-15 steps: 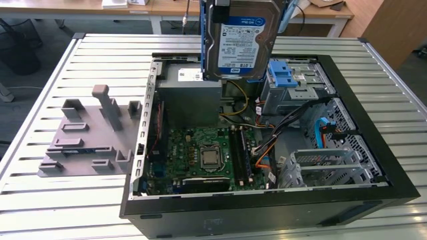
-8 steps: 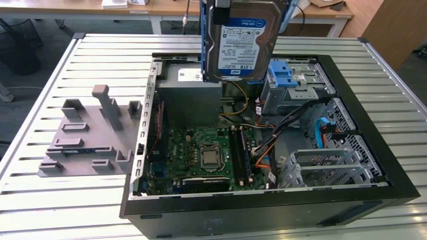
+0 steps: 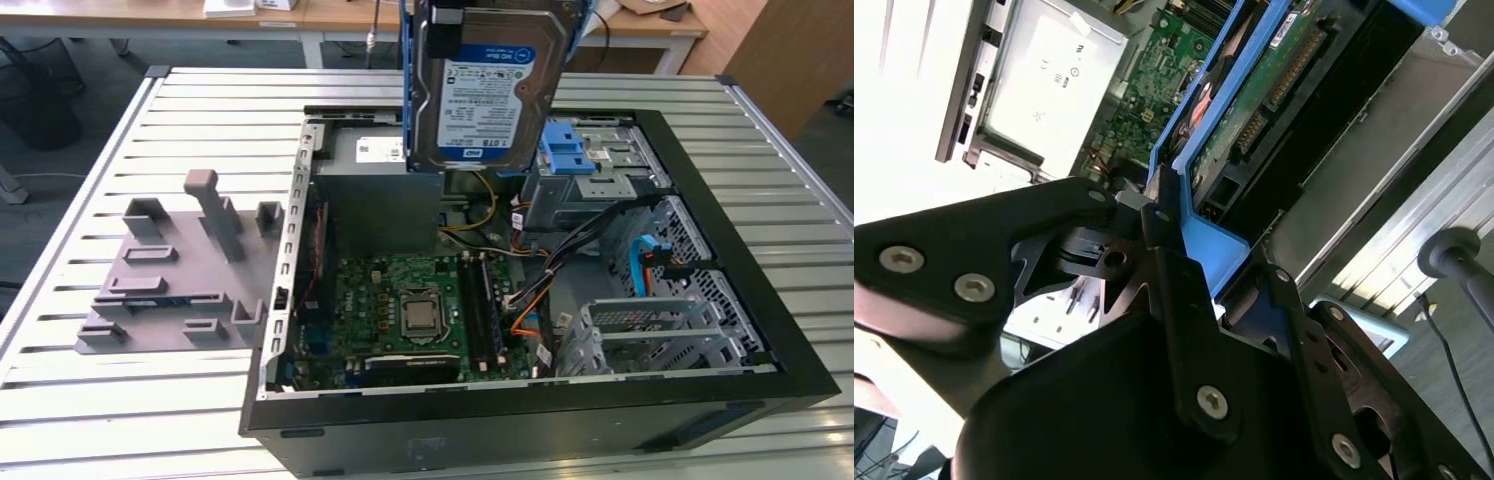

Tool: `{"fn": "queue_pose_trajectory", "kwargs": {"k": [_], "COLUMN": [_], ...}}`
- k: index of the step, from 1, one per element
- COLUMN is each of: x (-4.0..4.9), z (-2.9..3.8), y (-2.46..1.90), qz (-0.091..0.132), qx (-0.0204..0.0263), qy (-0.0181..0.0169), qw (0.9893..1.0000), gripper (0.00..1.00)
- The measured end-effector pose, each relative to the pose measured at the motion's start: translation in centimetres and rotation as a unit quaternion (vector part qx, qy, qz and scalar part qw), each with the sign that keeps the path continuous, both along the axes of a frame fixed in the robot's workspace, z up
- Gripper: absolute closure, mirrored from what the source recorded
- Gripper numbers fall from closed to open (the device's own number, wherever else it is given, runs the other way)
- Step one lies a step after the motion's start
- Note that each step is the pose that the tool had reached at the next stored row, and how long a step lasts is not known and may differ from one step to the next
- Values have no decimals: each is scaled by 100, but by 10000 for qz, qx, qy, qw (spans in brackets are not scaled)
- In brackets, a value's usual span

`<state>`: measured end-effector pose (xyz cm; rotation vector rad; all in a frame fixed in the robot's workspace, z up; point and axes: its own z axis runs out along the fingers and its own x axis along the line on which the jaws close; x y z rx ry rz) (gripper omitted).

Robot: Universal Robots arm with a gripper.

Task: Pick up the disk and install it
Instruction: 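Insert the disk into the insertion slot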

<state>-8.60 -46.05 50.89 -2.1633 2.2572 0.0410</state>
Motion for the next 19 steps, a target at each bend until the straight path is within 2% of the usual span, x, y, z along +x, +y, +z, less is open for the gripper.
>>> {"fn": "queue_pose_trajectory", "kwargs": {"k": [6,13,15,19], "x": [0,1,19,103], "z": [-5,-20,-23,-27], "y": [-110,-262,-282,-292], "qz": [0,0,0,0], "qx": [-29,-44,-44,-45], "qy": [0,0,0,1], "qw": [10000,10000,10000,10000], "gripper": [64,64,64,64]}}
